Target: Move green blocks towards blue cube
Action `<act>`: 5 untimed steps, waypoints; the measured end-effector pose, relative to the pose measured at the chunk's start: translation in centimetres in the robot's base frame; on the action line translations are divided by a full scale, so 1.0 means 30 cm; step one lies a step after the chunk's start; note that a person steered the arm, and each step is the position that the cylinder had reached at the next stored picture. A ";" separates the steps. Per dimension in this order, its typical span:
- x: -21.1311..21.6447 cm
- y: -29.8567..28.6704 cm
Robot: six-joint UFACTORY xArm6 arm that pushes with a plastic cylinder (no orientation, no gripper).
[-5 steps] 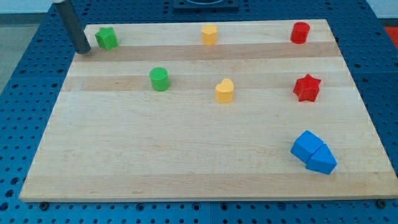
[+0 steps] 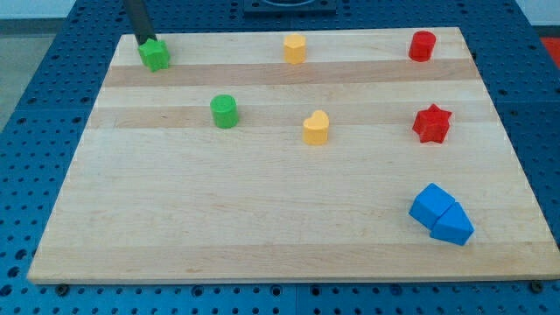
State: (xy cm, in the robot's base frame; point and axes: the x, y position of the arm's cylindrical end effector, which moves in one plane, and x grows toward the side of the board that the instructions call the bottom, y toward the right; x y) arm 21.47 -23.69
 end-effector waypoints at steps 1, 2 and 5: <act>0.002 0.051; 0.002 0.048; 0.076 0.005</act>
State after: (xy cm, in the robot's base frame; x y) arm 23.75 -23.55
